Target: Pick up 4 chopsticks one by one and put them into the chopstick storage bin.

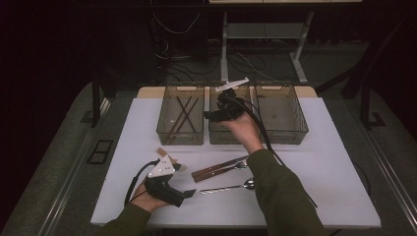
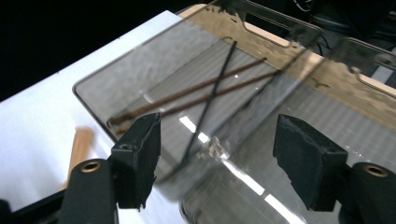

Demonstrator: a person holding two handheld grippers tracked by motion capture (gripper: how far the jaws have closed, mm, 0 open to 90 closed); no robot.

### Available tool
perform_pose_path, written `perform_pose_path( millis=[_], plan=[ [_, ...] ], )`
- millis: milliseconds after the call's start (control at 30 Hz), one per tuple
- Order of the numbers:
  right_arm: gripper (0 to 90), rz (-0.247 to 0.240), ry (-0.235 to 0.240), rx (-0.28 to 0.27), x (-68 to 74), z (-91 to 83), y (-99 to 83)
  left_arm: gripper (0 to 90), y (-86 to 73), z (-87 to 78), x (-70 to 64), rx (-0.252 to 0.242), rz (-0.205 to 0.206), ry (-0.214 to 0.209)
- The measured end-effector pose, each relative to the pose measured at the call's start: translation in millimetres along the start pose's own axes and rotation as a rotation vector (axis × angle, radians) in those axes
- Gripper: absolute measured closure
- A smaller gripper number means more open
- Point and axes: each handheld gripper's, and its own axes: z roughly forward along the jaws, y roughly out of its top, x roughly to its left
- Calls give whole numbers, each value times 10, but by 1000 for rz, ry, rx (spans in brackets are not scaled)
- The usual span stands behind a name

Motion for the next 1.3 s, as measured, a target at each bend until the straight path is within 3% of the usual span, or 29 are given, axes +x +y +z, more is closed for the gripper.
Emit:
perform_pose_path(
  millis=[333,500,900,1300],
  plan=[
    [263,6,0,4,-130,-349,-362,0,2,-8,-8,14,14,0],
    [263,17,4,-20,-186,-518,-563,0,0,-8,-8,22,18,3],
    [271,27,-21,-22,-338,-875,-1051,0,-6,-12,-2,22,16,8],
    [455,70,-70,28,-537,-1194,-1623,0,-13,-2,1,26,9,15]
  ],
)
